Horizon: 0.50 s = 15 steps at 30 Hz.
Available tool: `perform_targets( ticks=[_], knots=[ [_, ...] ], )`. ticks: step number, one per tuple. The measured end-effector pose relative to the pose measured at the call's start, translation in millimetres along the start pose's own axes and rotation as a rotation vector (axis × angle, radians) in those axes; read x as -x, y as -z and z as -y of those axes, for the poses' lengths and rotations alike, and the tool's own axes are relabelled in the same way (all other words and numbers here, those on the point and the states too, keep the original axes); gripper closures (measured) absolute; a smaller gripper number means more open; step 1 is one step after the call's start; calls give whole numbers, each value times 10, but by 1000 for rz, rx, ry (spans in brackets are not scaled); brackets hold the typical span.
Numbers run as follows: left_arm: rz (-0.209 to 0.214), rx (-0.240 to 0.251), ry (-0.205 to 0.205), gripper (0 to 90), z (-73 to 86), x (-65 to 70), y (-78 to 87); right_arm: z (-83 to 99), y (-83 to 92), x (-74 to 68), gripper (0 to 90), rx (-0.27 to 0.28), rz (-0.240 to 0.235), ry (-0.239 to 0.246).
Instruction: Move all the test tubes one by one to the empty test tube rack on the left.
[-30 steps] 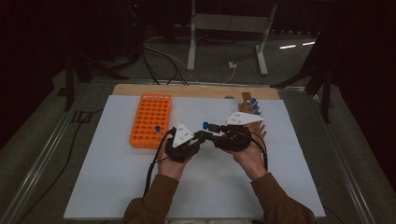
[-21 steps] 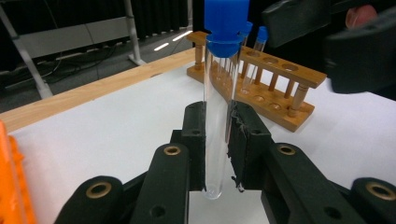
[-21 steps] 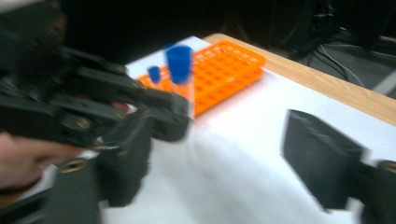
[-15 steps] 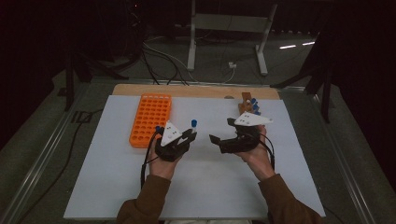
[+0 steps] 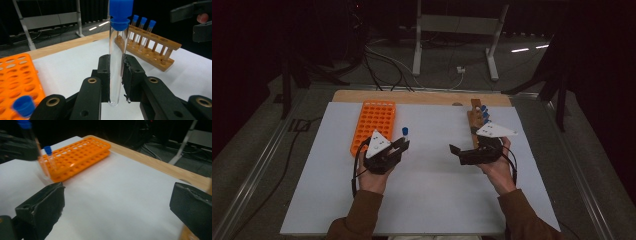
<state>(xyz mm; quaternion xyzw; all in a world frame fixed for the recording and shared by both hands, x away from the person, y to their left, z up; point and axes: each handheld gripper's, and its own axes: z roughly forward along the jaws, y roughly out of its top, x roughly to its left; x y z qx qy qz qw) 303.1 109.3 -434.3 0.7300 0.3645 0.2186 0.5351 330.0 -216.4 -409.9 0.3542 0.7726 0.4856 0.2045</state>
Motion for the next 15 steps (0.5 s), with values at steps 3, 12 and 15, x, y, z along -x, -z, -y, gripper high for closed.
perform_targets(
  ticks=[3, 12, 15],
  knots=[
    [-11, 8, 7, 783, 3, -55, 58, 37, 47, 66, 0, 2, 16, -10],
    [-50, 24, 46, 782, 38, -231, 207, 148, 200, 229, 0, 0, 52, -26],
    [-67, 25, 54, 782, 57, -283, 252, 186, 248, 273, 0, -1, 66, -25]
  ],
)
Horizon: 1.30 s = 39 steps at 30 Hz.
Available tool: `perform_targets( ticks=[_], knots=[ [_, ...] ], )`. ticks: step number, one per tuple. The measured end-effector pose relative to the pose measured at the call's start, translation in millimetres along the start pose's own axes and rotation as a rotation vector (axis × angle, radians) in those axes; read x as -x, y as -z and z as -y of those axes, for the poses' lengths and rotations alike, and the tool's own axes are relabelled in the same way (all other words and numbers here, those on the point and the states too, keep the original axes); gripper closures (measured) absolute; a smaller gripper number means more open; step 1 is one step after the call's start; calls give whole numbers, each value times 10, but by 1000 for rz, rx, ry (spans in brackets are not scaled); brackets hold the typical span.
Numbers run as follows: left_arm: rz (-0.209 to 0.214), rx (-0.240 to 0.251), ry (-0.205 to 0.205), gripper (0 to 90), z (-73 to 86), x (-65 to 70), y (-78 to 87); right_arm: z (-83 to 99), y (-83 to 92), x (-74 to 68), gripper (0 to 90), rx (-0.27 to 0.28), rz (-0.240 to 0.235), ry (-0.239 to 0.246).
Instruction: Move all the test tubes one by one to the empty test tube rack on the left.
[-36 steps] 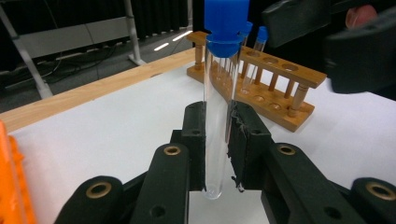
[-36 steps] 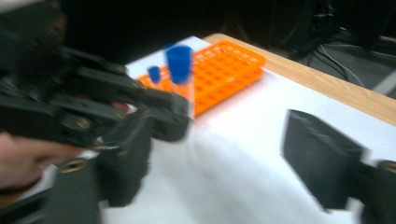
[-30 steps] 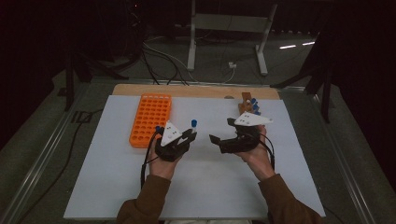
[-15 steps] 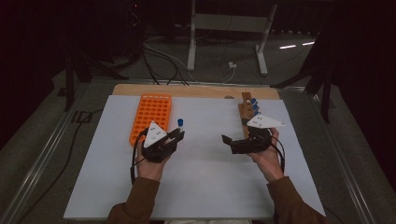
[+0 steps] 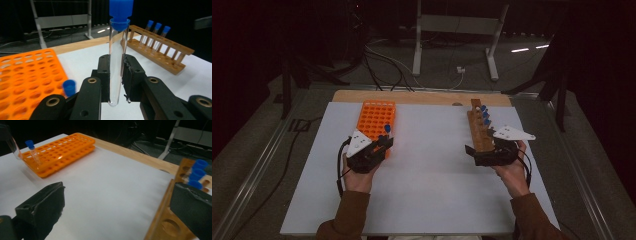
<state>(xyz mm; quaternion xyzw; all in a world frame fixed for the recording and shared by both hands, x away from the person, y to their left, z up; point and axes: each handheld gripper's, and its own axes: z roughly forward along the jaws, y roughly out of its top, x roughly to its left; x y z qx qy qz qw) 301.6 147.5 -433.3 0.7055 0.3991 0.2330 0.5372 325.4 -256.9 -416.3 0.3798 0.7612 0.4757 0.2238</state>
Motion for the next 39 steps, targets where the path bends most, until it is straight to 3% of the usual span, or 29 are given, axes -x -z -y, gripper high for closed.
perform_targets(
  ticks=[5, 16, 19, 23, 39],
  knots=[
    [-38, -7, 11, 782, 41, -96, 50, 53, 75, 75, 0, 7, 12, -15],
    [-154, -23, -7, 781, 171, -259, 75, 146, 195, 197, 0, 33, 32, -61],
    [-176, -33, -8, 781, 197, -298, 43, 164, 201, 190, 0, 28, 34, -52],
    [-192, -48, -21, 782, 215, -330, -21, 177, 210, 183, 0, 30, 31, -56],
    [-210, -99, 9, 782, 377, -436, -227, 210, 222, 198, 0, 38, 24, -64]
  ],
)
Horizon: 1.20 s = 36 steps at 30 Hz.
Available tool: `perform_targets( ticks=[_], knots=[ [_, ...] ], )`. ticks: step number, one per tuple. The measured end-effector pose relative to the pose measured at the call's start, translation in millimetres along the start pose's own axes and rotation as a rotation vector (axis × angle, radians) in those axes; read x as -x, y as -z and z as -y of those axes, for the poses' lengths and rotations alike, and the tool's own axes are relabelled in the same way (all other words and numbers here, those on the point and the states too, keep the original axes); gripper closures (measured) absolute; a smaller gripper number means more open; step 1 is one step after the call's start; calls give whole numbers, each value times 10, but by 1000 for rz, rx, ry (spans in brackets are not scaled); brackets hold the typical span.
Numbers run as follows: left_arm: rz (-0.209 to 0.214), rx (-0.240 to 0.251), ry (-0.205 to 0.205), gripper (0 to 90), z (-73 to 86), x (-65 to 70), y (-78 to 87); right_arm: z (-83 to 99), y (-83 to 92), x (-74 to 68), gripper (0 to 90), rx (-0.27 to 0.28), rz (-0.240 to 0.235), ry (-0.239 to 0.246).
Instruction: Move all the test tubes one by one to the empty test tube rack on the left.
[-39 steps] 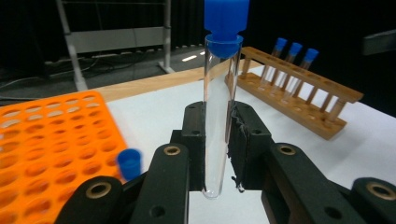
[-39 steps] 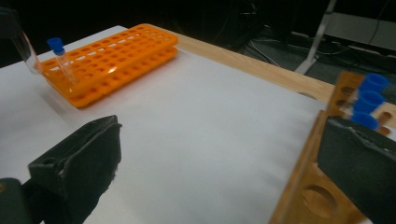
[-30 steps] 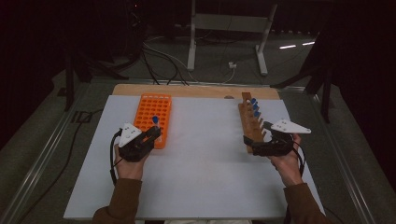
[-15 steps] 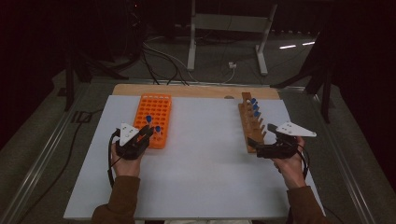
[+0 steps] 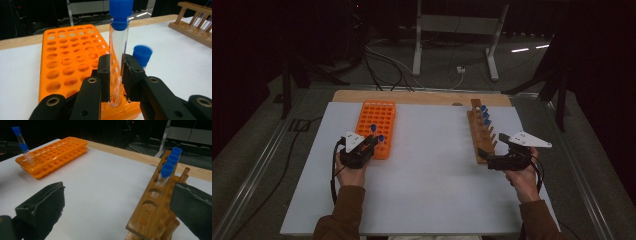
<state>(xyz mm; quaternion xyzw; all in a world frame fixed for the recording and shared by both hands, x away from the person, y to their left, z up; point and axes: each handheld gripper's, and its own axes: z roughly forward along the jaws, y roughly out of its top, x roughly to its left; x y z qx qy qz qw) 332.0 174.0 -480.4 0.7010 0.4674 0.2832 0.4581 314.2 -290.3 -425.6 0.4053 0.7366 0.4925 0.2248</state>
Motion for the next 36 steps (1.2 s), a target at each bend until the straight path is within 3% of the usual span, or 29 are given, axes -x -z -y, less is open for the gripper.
perform_targets(
  ticks=[3, 12, 20, 24, 36],
  knots=[
    [3, -23, 4, 782, 66, -7, -18, 4, 2, 1, 0, 0, -2, 0],
    [-26, -138, -77, 785, 140, 72, -93, 18, -23, -28, 0, -8, -10, 4],
    [-17, -135, -41, 785, 152, 44, -94, 17, -33, -40, 0, -9, -13, 7],
    [-1, -128, -1, 773, 154, 11, -83, 17, -34, -34, 0, -9, -13, 5],
    [33, -76, 33, 566, 117, -57, 122, -3, -37, -22, 0, -8, -9, -3]
  ],
)
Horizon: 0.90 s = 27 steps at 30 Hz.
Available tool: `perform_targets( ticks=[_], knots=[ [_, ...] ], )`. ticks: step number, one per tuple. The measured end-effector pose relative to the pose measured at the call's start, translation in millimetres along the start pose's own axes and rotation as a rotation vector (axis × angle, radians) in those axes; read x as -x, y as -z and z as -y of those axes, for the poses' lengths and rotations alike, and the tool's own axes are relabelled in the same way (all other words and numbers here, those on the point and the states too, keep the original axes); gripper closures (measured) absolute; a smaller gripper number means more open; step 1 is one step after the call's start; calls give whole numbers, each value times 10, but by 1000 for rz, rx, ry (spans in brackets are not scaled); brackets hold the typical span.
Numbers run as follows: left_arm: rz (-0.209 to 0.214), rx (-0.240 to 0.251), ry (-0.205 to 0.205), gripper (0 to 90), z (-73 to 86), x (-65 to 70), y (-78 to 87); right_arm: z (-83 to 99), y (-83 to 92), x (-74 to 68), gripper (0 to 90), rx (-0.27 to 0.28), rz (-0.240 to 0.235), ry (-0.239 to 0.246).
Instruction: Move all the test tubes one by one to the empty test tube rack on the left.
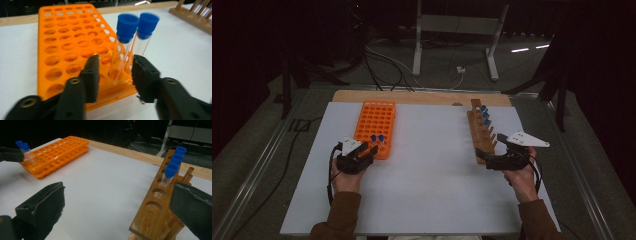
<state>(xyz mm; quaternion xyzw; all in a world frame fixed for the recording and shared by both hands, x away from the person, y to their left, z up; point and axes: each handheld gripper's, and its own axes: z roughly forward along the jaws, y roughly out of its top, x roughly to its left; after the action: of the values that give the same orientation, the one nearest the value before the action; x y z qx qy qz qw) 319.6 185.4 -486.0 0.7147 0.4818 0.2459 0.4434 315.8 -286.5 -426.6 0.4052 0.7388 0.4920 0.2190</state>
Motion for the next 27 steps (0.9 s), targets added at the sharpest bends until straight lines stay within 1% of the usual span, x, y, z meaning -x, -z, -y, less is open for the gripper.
perform_targets(
  ticks=[2, 4, 6, 8, 9, 13, 15, 18, 21, 22, 23, 25, 26, 27],
  knots=[
    [21, 13, 4, 547, -5, 5, 48, -11, -4, 1, 0, 1, 0, -1],
    [54, 27, 9, 534, -8, 12, 82, -28, -2, -4, 0, 2, 2, -1],
    [69, 41, 12, 458, -13, 28, 107, -50, 7, -12, 0, 6, 4, 0],
    [65, 53, 22, 336, -20, 55, 127, -75, 16, -18, 0, 7, 9, 3],
    [66, 59, 22, 296, -22, 68, 138, -90, 20, -19, 1, 5, 13, 6],
    [69, 77, 13, 175, -34, 130, 178, -160, 41, -3, 25, 13, 37, 20],
    [64, 87, 16, 146, -43, 152, 201, -193, 38, 17, 26, 13, 47, 20],
    [52, 88, 25, 20, -52, 175, 231, -240, 10, 64, 61, 0, 75, 23],
    [42, 108, 39, 7, -56, 189, 267, -264, -52, 141, 92, -24, 101, 8],
    [40, 113, 37, 6, -60, 195, 276, -267, -78, 166, 98, -31, 108, 0],
    [38, 114, 33, 6, -61, 202, 282, -271, -103, 190, 100, -34, 110, -4],
    [36, 110, 29, 7, -58, 209, 276, -282, -157, 224, 104, -37, 135, 2],
    [38, 106, 27, 7, -50, 209, 269, -285, -183, 245, 127, -36, 133, -3],
    [37, 104, 29, 7, -42, 211, 261, -288, -212, 269, 131, -38, 138, -7]
  ],
)
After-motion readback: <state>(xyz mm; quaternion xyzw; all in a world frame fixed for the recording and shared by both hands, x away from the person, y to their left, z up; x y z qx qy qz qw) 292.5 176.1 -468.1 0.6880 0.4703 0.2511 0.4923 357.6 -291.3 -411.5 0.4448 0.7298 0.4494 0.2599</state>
